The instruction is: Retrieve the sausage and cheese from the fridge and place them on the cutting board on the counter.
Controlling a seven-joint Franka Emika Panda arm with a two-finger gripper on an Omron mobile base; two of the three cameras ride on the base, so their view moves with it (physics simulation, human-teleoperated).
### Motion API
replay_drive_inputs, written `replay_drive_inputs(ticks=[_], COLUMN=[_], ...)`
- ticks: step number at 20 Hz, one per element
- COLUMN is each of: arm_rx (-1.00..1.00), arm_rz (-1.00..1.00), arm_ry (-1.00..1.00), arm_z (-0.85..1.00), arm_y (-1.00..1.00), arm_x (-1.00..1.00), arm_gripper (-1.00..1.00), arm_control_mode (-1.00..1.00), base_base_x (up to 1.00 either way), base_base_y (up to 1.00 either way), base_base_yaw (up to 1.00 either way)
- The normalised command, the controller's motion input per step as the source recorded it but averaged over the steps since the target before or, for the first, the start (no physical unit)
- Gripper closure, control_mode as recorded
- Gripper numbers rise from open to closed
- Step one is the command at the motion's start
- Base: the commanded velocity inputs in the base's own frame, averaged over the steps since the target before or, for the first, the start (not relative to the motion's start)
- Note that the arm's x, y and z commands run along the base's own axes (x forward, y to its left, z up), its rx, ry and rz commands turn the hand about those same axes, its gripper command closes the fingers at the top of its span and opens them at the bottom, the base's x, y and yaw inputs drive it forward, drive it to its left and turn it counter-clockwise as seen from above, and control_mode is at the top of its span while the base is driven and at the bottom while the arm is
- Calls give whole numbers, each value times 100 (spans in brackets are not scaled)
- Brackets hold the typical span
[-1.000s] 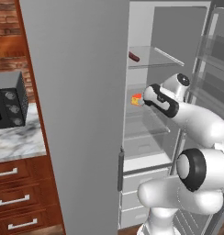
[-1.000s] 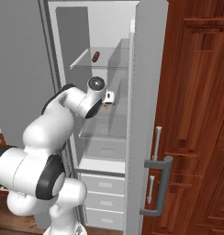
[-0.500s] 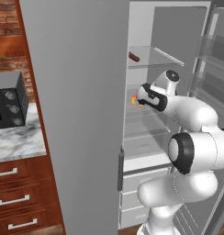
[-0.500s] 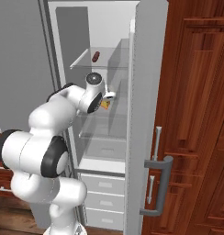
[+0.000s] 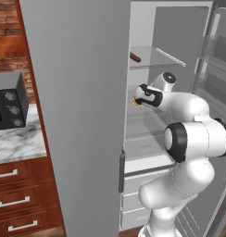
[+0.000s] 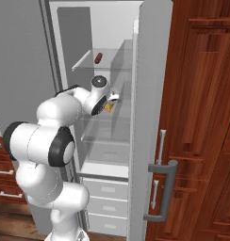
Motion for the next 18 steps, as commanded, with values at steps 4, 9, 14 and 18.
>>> replay_drive_inputs(ticks=[4, 9, 14, 18], arm_rx=[3, 6, 7, 6], arm_rz=[2, 0, 2, 3], arm_ry=[7, 15, 5, -1], arm_z=[0, -12, -13, -30], arm_y=[-9, -2, -4, 0], arm_x=[38, 32, 33, 17], arm_gripper=[-100, -100, -100, -100], arm_control_mode=[-100, -100, -100, -100], base_base_x=[0, 0, 0, 0], base_base_y=[0, 0, 0, 0], base_base_yaw=[0, 0, 0, 0])
